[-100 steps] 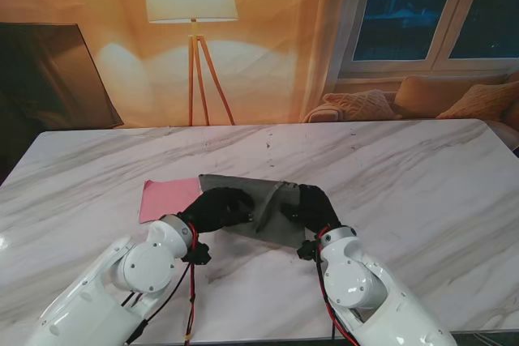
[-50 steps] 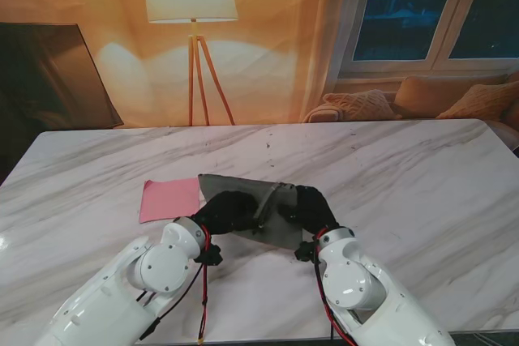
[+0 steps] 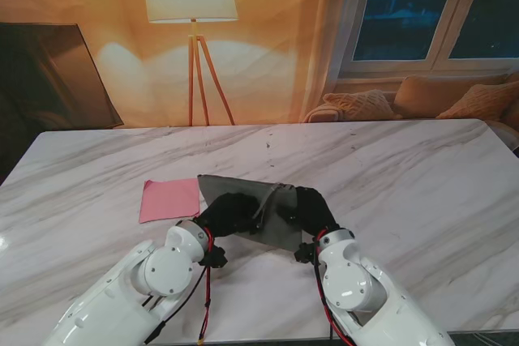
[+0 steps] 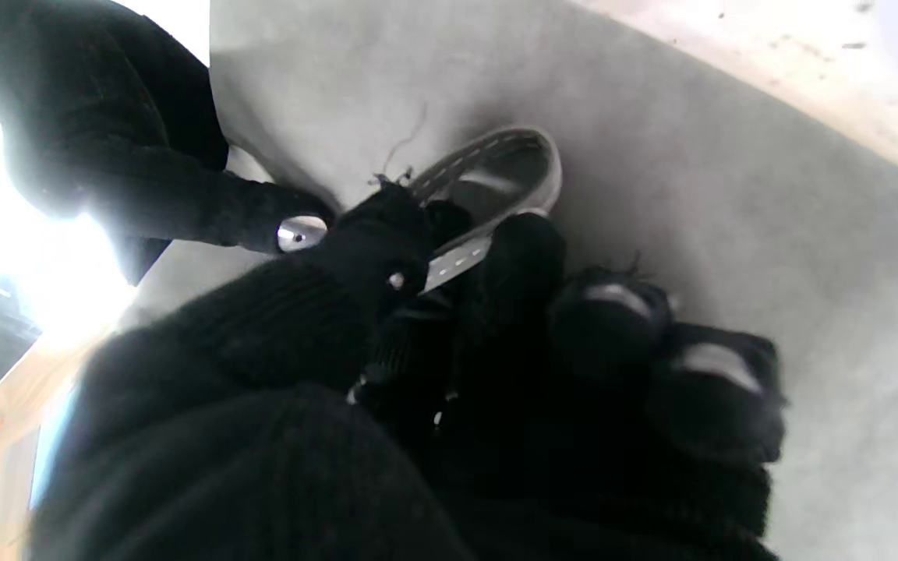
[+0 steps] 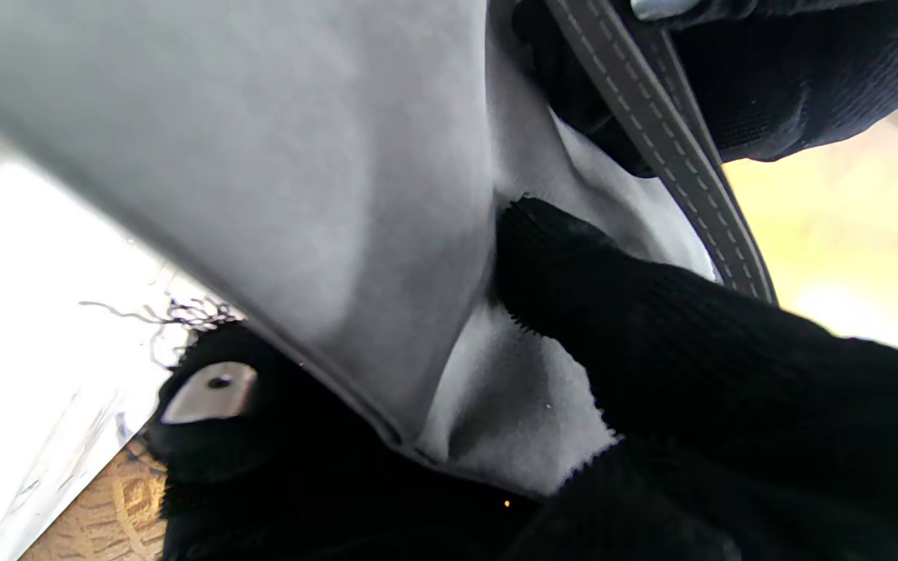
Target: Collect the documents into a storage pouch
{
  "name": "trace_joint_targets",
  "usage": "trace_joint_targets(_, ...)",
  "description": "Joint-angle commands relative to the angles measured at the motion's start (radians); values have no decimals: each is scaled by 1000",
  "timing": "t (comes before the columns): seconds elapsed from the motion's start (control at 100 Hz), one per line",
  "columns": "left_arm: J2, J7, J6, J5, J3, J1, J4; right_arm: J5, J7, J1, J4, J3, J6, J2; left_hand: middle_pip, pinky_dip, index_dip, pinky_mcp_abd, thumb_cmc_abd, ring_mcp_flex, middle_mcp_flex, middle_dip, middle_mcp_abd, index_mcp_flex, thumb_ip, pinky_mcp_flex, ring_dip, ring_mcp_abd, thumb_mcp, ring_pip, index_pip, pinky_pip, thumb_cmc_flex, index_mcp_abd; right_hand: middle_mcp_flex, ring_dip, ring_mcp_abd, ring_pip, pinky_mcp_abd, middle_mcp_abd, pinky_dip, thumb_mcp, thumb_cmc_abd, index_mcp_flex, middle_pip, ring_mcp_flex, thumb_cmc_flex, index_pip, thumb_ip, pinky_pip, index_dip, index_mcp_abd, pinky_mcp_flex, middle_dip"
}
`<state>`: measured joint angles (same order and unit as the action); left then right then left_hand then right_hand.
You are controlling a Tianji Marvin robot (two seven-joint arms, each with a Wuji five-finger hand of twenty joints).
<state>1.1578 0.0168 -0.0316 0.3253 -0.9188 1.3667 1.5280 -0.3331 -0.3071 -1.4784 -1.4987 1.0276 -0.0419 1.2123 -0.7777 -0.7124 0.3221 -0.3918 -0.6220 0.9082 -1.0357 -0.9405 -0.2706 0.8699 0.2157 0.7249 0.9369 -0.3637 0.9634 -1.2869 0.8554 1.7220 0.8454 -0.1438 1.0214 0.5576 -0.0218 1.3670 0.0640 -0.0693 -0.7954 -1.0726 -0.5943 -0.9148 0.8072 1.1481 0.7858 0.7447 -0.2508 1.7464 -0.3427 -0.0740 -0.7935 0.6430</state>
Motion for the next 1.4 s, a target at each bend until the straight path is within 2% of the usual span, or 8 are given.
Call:
trace_joint_targets(0.0, 0, -15, -10, 1, -17, 25, 31, -1, 17, -10, -2, 3, 3, 3, 108, -126, 26, 47, 24, -122, 58, -28, -20, 24, -20, -140, 10, -161, 9, 101, 12, -91, 46, 40, -11, 19, -69, 100, -54, -18, 14, 20, 108, -128, 12, 81, 72, 143, 15, 118, -36, -73, -11, -5)
trace_joint_targets(0.04, -2, -15, -13, 4, -27, 36, 43, -6, 16, -10, 1, 4, -2, 2, 162, -191, 45, 38, 42, -171, 76, -31, -20, 11, -18, -209, -5, -167, -13, 158, 22, -165, 69, 42, -9, 17, -70, 94, -54, -16, 17, 13, 100, -144, 11, 72, 74, 149, 15, 111, -42, -77, 0, -5)
trace_joint_targets(0.18, -4, -7, -21, 6, -67, 71, 84, -11, 8, -13, 6, 9, -9, 3, 179, -232, 121, 36, 113, -224, 102, -31, -37, -35, -11, -280, -23, -183, -93, 205, 72, -225, 141, 46, 2, -9, -64, 12, -33, -4, 45, -46, 46, -231, -12, 23, 79, 163, 2, 27, -99, -84, 64, -5)
trace_joint_targets(0.34, -11, -4, -4, 40, -112, 92, 116, 27, 24, -23, -7, 19, 2, 4, -3, -275, 221, 48, 154, -118, 67, -46, -59, -73, -31, -156, 29, -183, -163, 64, 121, -126, 180, 54, 7, -18, -47, -26, -21, -5, 54, -65, 28, -262, -24, 11, 82, 162, -1, -5, -132, -76, 86, -6)
trace_joint_targets(0.38, -14, -4, 0, 53, -124, 95, 124, 28, 27, -25, -8, 21, 2, 3, -36, -273, 234, 51, 156, -90, 57, -47, -62, -77, -35, -123, 39, -182, -166, 32, 127, -98, 179, 57, 14, -10, -44, -23, -18, -5, 48, -75, 23, -272, -34, 21, 80, 136, -6, 3, -192, -75, 72, 1)
trace_joint_targets(0.61, -25, 8, 10, 158, -192, 104, 147, 42, 57, -40, -20, 39, -19, -5, -157, -222, 308, 77, 143, 18, 13, -42, -65, -74, -44, 11, 63, -161, -131, -94, 153, 36, 147, 62, 33, -2, -33, 5, 9, -16, 38, -108, -10, -303, -38, 77, 86, 132, -6, 39, -211, -59, -22, -4)
trace_joint_targets(0.85, -36, -6, 4, 218, -241, 105, 153, 70, 93, -58, -32, 58, -72, -14, -264, -26, 292, 125, 106, 152, -60, 19, -33, -53, -46, 174, 19, -108, -56, -205, 157, 202, 88, 69, 43, -2, -38, 2, 22, -13, 41, -133, -32, -326, -46, 85, 86, 131, -10, 27, -219, -51, -42, -3)
trace_joint_targets(1.39, -55, -64, -10, 284, -318, 134, 167, 69, 104, -65, -19, 62, -143, -20, -280, -5, 292, 146, 108, 169, -65, 14, -26, -55, -52, 198, 23, -87, -58, -229, 158, 225, 84, 74, 55, -1, -53, -8, 36, -1, 48, -146, -40, -347, -51, 91, 84, 142, -15, 2, -234, -57, -63, 7)
